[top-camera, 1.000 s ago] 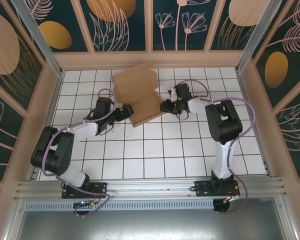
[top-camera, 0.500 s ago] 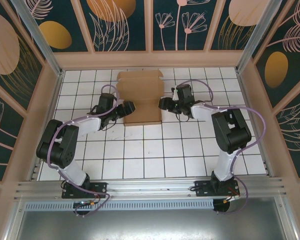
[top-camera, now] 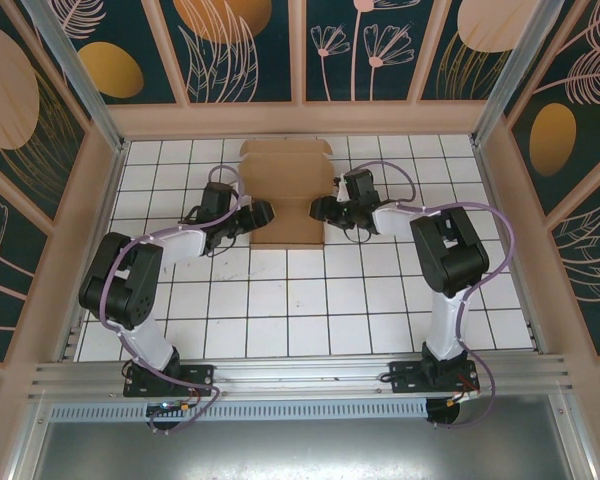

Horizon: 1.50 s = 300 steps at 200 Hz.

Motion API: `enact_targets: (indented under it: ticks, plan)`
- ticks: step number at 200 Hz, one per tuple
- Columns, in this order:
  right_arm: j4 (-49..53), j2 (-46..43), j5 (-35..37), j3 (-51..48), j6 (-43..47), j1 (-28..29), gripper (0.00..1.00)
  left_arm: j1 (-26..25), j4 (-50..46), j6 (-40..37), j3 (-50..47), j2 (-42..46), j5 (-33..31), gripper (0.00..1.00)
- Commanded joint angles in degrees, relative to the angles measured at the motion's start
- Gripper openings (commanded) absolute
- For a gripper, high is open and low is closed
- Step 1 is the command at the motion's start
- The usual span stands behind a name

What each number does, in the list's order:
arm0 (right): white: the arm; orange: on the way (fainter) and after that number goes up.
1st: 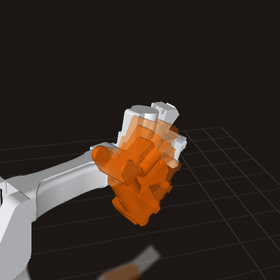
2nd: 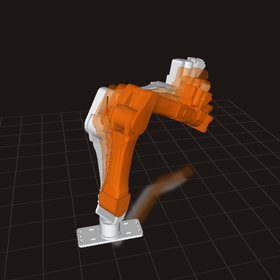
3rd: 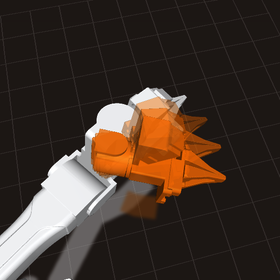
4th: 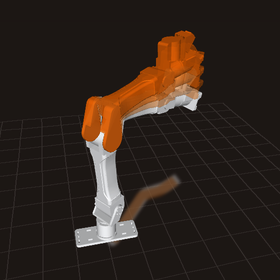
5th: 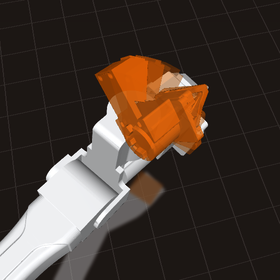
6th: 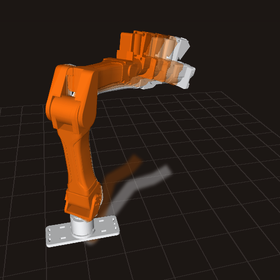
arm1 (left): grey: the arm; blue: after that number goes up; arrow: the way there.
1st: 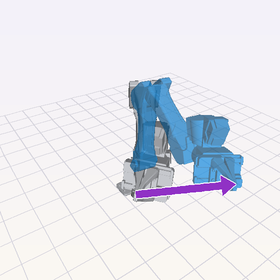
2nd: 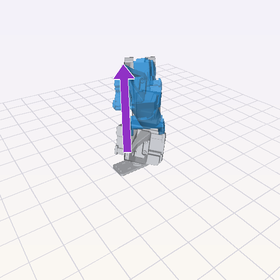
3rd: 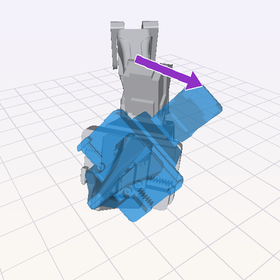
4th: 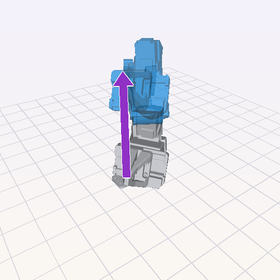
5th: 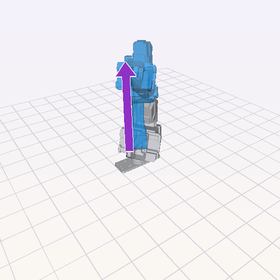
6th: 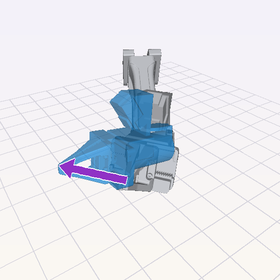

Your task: Fold the paper box

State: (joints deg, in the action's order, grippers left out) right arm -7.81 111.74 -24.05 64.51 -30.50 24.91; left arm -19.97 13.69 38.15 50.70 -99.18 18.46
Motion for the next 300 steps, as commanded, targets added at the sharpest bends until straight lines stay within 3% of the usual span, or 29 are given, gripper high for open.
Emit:
enact_targets:
  ticks: [1, 68, 116, 165, 184, 220, 242, 260, 300]
  plan:
    - [-1.6, -3.6, -1.4, -3.3, -1.6, 1.0, 0.53, -1.6, -4.1, -0.2, -0.3, -2.0, 4.0, 0.78]
    - [-1.9, -10.7, 0.6, -12.3, -2.1, 1.2, 0.53, -5.3, -2.3, 4.2, -5.4, 3.3, 5.4, 0.78]
    - [-3.9, -15.4, 4.9, -16.2, -0.2, 0.1, 0.53, -7.6, 7.0, 9.9, -10.8, 6.5, 11.1, 0.80]
    - [1.6, -24.3, 11.8, -16.6, 18.3, -0.9, 0.60, -7.6, -4.0, -7.3, -4.9, 15.5, 0.5, 0.87]
    - [3.2, -28.4, 9.7, -16.2, 22.7, -3.5, 0.62, -7.4, -11.8, -15.9, 1.3, 16.0, -3.8, 0.91]
    - [11.1, -30.9, 7.4, -9.5, 32.7, -6.9, 0.66, -5.5, -21.4, -26.6, 12.8, 14.8, -4.5, 0.93]
    - [18.6, -29.2, 4.4, -3.1, 40.7, -8.0, 0.67, -3.5, -27.3, -30.9, 19.2, 13.0, -6.9, 0.95]
    - [25.5, -26.1, 2.2, 3.4, 46.5, -8.7, 0.61, -1.2, -31.1, -33.4, 24.3, 11.5, -4.9, 0.95]
    - [40.4, -16.6, 1.5, 19.8, 54.2, -9.6, 0.59, 1.0, -40.7, -39.5, 34.5, 7.6, -6.0, 0.99]
